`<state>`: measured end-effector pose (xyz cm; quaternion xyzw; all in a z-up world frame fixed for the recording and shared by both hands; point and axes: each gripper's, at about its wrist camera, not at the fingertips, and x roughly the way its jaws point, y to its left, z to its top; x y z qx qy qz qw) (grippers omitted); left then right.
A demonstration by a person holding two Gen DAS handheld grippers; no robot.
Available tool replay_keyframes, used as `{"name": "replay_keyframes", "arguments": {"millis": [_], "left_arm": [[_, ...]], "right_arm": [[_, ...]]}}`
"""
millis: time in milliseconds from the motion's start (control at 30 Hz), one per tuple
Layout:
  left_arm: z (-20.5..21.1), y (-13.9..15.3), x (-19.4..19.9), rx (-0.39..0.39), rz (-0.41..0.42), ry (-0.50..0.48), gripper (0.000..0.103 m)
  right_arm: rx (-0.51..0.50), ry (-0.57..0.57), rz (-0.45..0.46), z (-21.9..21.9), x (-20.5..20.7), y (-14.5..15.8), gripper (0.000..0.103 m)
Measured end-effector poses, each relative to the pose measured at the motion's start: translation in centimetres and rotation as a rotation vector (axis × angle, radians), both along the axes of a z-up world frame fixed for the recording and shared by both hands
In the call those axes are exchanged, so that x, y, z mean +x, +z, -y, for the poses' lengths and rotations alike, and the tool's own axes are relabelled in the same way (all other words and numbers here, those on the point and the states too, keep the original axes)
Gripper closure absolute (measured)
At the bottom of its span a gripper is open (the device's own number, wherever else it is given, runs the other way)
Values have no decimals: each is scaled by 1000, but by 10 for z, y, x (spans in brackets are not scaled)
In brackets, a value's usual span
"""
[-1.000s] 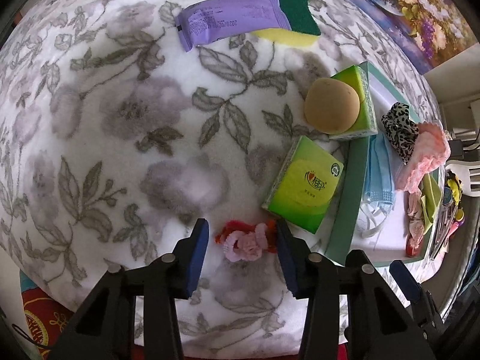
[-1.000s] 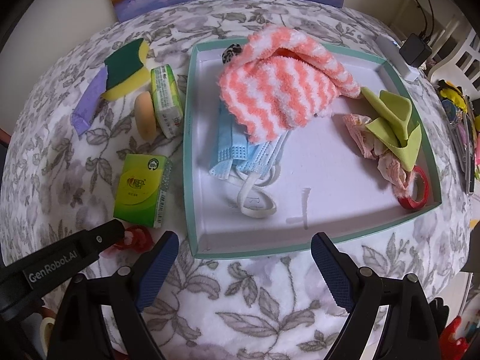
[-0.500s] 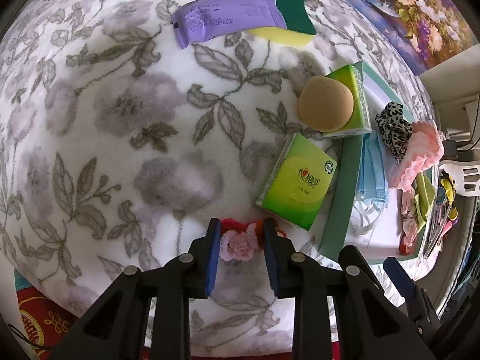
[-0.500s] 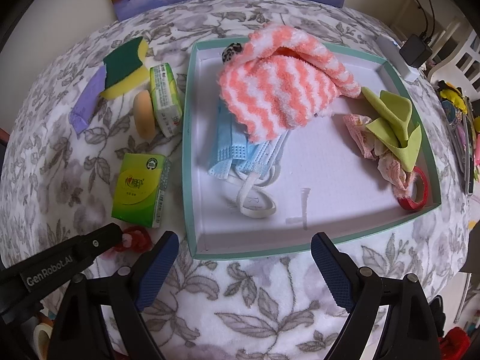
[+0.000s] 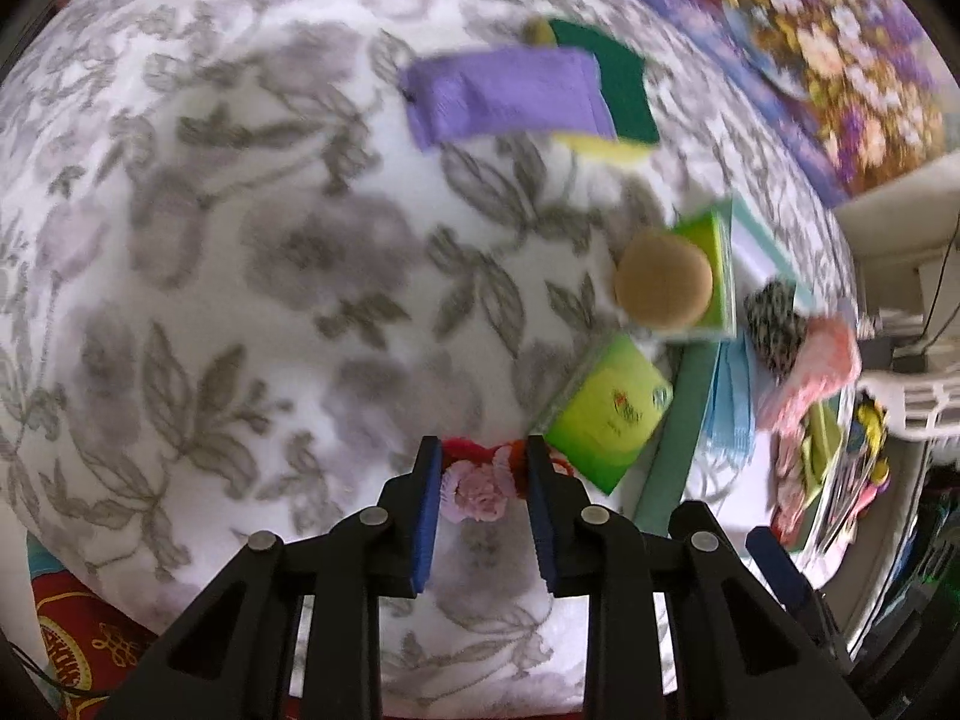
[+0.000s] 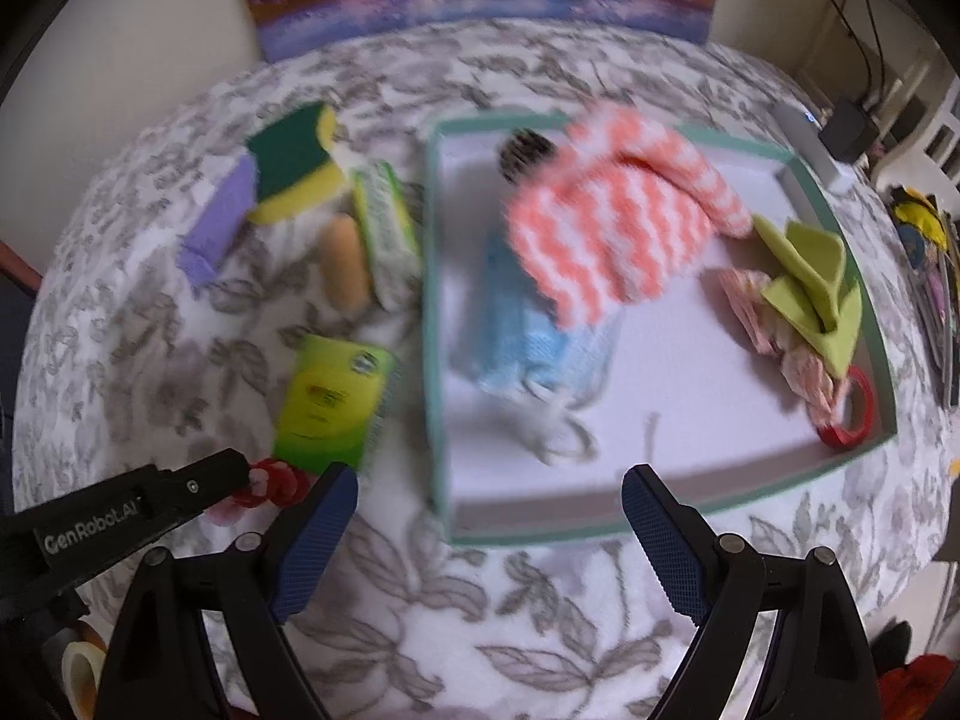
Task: Organize soft objects
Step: 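Grasp the green tissue pack with the right tool while the left tool holds the hair tie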
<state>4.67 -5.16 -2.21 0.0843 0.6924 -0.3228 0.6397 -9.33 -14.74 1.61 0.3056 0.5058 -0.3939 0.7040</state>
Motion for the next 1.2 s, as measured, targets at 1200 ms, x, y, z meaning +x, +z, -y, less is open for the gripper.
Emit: {"name": "replay_keyframes", "arguments": {"millis": [1200], "left_arm": [[-10,3,63,61,103,141,75]], "right_arm": [[66,115,-2,-5,83,-44,30]]}}
